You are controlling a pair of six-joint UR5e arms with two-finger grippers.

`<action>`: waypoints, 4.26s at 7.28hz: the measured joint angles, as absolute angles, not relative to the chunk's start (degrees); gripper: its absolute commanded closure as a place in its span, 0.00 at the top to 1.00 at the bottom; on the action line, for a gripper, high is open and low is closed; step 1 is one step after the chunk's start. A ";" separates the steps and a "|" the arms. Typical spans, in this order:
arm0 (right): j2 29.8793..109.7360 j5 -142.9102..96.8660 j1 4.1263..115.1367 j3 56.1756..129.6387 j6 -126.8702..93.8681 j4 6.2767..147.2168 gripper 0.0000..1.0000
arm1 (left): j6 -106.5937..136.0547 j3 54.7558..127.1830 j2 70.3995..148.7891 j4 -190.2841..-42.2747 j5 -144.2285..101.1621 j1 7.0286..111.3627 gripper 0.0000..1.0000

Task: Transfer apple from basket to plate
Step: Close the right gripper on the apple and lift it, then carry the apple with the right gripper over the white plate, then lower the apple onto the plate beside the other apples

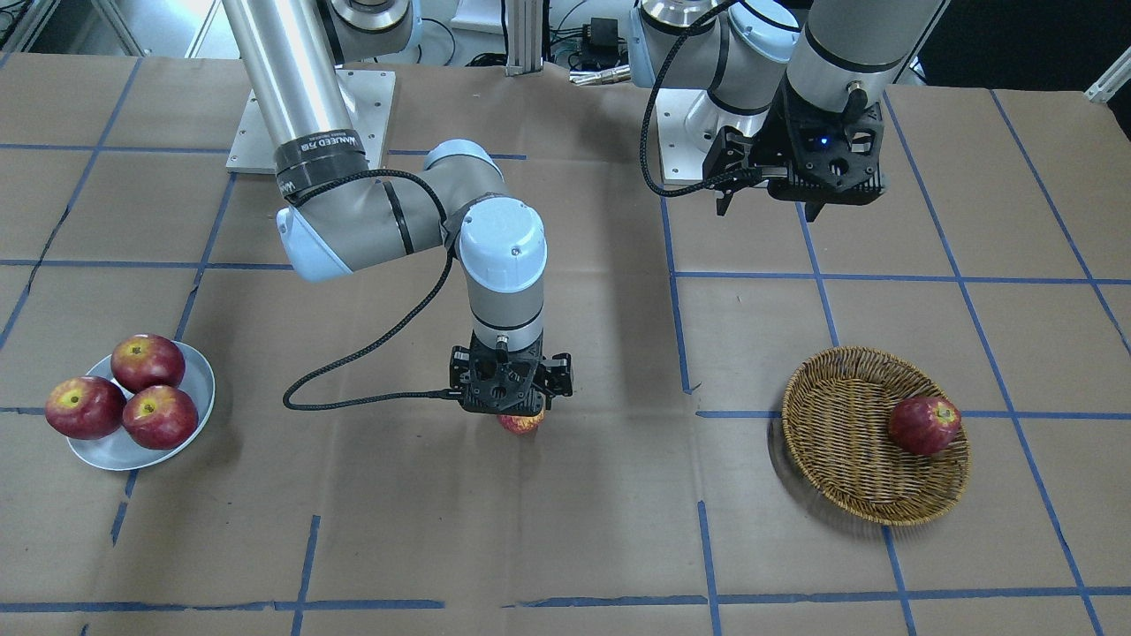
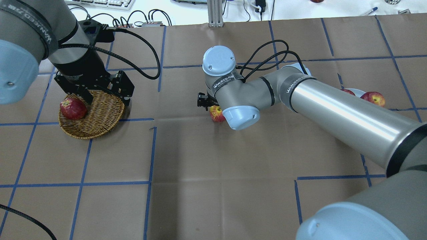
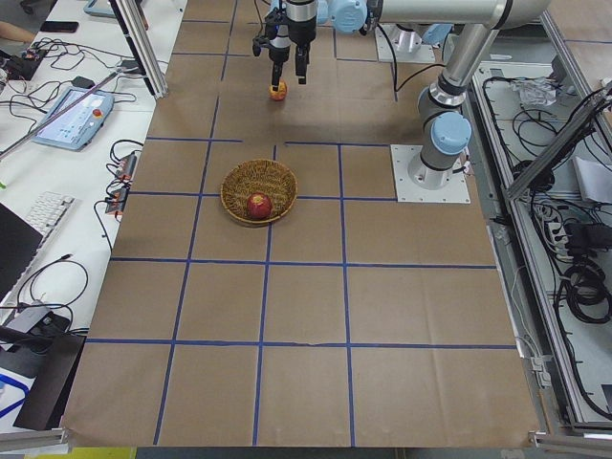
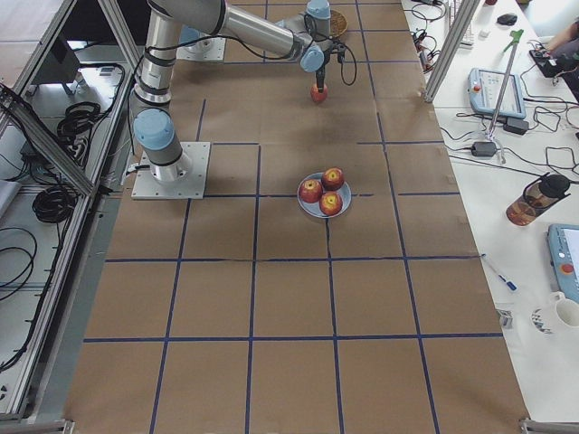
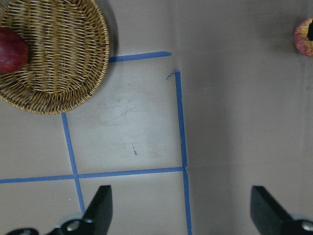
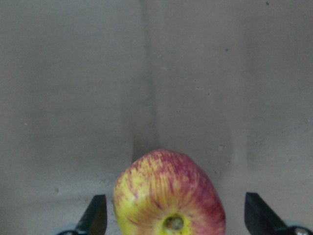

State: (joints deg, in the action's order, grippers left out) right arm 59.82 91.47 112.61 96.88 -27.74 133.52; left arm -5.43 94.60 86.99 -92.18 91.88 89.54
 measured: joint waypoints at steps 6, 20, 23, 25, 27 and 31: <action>57.50 91.44 112.60 97.38 -27.91 135.82 0.65 | -5.44 94.48 87.04 -92.28 89.65 90.76 0.99; 80.10 90.78 67.02 106.68 33.60 119.72 0.64 | -5.36 94.74 87.28 -92.20 89.47 91.14 0.99; 75.13 91.11 65.84 106.53 35.73 125.23 0.64 | -5.36 94.75 87.28 -92.20 89.47 91.14 0.99; 74.44 91.16 64.93 106.64 36.07 125.58 0.64 | -5.36 94.80 87.27 -92.20 89.47 91.14 0.99; 73.91 91.49 64.73 106.74 36.16 125.56 0.64 | -5.36 94.83 87.27 -92.20 89.47 91.14 0.99; 73.15 91.53 64.69 106.43 36.08 125.37 1.00 | -5.36 94.83 87.28 -92.20 89.47 91.14 0.99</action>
State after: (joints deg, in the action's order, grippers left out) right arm 73.15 91.53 64.69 106.43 36.08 125.37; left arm -5.36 94.83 87.28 -92.20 89.47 91.14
